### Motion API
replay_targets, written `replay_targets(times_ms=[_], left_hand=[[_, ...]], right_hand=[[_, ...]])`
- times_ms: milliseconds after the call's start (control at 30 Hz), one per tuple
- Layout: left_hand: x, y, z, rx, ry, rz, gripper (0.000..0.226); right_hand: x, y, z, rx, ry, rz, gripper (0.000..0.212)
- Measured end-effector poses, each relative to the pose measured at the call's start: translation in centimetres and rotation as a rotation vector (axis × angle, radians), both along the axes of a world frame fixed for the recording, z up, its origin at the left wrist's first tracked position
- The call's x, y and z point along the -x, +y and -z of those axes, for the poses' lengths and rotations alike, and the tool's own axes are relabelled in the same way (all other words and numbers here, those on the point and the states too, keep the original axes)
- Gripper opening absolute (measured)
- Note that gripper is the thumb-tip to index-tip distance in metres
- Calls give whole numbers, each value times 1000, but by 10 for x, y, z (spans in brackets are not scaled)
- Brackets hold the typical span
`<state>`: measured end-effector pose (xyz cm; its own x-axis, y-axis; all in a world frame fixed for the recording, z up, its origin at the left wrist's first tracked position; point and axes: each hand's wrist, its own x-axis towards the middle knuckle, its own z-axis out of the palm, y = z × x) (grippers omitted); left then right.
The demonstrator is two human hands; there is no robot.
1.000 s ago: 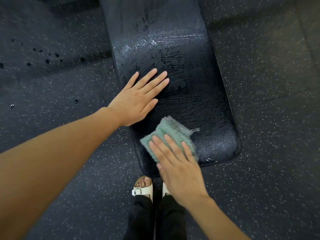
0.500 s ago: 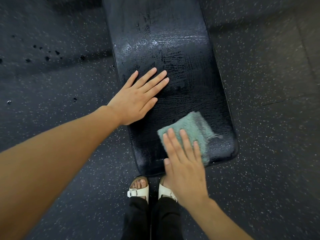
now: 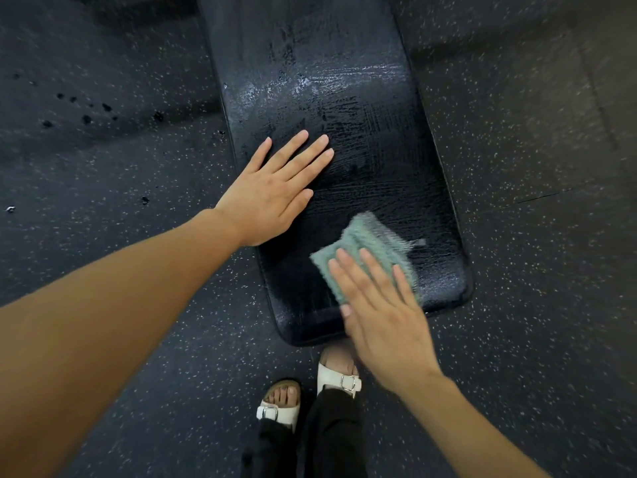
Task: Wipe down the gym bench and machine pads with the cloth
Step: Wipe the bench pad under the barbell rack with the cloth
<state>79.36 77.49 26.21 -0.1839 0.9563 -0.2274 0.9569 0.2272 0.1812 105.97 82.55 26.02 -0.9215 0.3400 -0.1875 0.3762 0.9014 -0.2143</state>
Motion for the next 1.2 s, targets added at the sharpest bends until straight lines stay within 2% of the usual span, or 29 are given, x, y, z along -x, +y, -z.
replay_targets(times_ms=[100, 267, 400, 567, 667, 833, 1033, 1200], left_hand=[[-2, -1, 1, -7, -12, 4, 60], [-3, -5, 2, -24, -3, 20, 59], [-2, -7, 2, -34, 5, 62, 59], [-2, -11, 5, -41, 19, 97, 59], [-4, -12, 4, -44, 13, 106, 59], [-10, -18, 4, -48, 12, 114, 59], [-17, -24, 3, -42, -3, 103, 59], [-21, -28, 4, -52, -1, 102, 59]], right_hand=[[-11, 11, -3, 36, 28, 143, 54], [16, -34, -5, 107, 107, 381, 53], [32, -72, -5, 143, 117, 323, 53], [47, -107, -3, 117, 79, 133, 56], [39, -93, 1, 55, 54, 46, 56], [10, -57, 4, -16, 29, 86, 57], [-21, -10, 3, -15, 17, 324, 54], [10, -41, 2, 33, 115, 624, 54]])
